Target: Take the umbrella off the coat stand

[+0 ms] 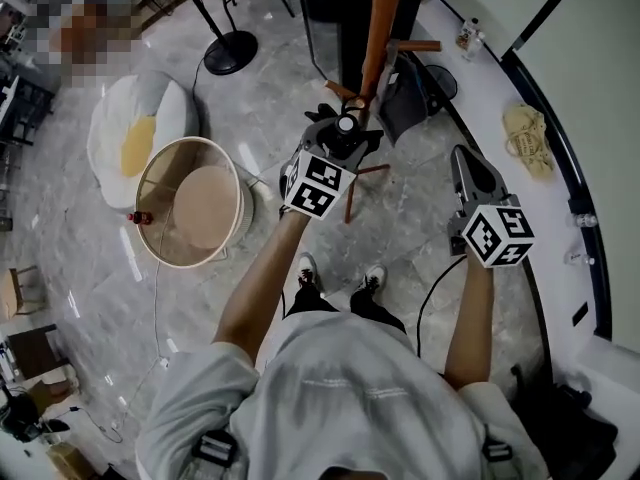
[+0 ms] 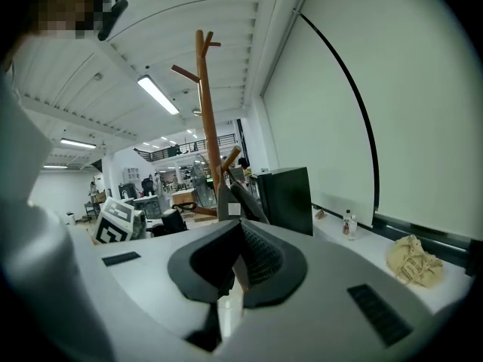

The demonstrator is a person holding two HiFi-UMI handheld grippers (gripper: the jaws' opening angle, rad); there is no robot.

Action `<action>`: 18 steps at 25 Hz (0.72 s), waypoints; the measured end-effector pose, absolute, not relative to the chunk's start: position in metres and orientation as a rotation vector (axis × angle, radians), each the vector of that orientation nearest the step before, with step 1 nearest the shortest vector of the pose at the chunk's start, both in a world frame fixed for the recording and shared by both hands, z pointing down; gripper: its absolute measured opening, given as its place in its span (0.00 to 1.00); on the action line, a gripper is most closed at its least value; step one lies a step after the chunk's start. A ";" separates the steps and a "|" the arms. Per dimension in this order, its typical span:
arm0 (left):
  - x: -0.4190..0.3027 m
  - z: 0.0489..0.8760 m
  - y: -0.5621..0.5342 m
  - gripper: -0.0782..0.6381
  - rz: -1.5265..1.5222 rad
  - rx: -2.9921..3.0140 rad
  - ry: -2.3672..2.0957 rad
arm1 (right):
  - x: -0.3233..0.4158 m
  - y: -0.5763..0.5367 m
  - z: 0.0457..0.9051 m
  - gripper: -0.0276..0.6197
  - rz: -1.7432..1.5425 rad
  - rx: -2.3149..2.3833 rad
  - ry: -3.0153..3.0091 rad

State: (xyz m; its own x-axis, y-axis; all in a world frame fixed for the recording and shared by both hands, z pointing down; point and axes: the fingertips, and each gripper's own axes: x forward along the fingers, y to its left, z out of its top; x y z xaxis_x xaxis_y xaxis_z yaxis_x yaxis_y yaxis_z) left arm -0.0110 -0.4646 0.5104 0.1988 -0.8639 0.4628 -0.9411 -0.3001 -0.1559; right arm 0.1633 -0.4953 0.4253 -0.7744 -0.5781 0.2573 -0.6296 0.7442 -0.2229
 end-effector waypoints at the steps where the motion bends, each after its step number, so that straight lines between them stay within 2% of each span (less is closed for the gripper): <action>1: -0.014 0.500 -0.458 0.44 0.699 2.318 -1.756 | 0.158 -0.491 0.420 0.08 0.431 0.975 -2.780; 13: -0.065 0.410 -0.388 0.44 0.556 2.415 -1.843 | 0.106 -0.453 0.367 0.08 0.105 0.977 -2.782; 18: -0.081 0.389 -0.365 0.44 0.557 2.436 -1.880 | 0.094 -0.447 0.354 0.08 0.070 0.962 -2.803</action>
